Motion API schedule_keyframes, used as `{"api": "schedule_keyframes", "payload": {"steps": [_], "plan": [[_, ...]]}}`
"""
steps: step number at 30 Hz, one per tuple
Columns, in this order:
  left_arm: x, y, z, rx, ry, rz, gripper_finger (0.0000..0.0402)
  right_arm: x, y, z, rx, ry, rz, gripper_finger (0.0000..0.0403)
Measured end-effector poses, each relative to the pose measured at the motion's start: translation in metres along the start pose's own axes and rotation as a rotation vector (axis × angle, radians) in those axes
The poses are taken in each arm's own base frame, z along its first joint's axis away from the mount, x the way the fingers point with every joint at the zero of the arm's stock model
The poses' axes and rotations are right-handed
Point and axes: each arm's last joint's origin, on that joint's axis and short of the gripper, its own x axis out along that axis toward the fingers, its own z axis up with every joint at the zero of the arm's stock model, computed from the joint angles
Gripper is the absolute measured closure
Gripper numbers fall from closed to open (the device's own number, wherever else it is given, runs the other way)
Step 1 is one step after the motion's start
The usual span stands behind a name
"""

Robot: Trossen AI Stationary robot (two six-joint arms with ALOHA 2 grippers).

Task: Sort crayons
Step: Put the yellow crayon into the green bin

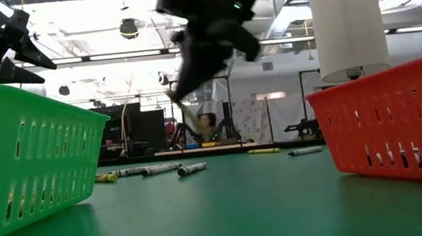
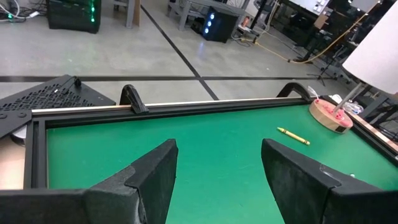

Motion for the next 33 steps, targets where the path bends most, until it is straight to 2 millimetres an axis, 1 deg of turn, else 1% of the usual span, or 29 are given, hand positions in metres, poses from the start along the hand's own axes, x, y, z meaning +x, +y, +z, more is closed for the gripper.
{"api": "schedule_keyframes", "payload": {"steps": [4, 8, 11, 15, 18, 21, 24, 28, 30, 33], "plan": [[0.000, 0.000, 0.000, 0.000, 0.000, 0.000, 0.0178, -0.002, -0.007, 0.016, 0.081, -0.172, -0.057, 0.0403], [0.000, 0.000, 0.000, 0.000, 0.000, 0.000, 0.0178, -0.007, -0.013, 0.032, 0.209, -0.379, -0.032, 0.0403], [0.000, 0.000, 0.000, 0.000, 0.000, 0.000, 0.0178, -0.012, -0.017, 0.042, 0.369, -0.520, 0.039, 0.0403], [0.000, 0.000, 0.000, 0.000, 0.000, 0.000, 0.0178, -0.018, -0.016, 0.052, 0.571, -0.637, 0.209, 0.0403], [0.000, 0.000, 0.000, -0.001, 0.000, -0.001, 0.0178, -0.021, -0.012, 0.056, 0.697, -0.665, 0.334, 0.0403], [0.000, 0.000, 0.000, -0.002, -0.001, -0.001, 0.0178, -0.023, -0.007, 0.060, 0.772, -0.663, 0.413, 0.0403], [0.000, 0.000, 0.000, -0.002, -0.001, -0.001, 0.0178, -0.028, -0.003, 0.065, 0.768, -0.643, 0.474, 0.0403], [0.000, 0.000, 0.000, -0.003, -0.002, -0.001, 0.0178, -0.037, 0.001, 0.075, 0.717, -0.574, 0.482, 0.0403], [0.000, 0.000, 0.000, -0.003, -0.002, -0.001, 0.0178, -0.040, 0.000, 0.077, 0.708, -0.551, 0.477, 0.0403], [0.000, 0.000, 0.000, -0.003, -0.002, -0.001, 0.0178, -0.045, -0.003, 0.082, 0.705, -0.571, 0.475, 0.0403]]}}
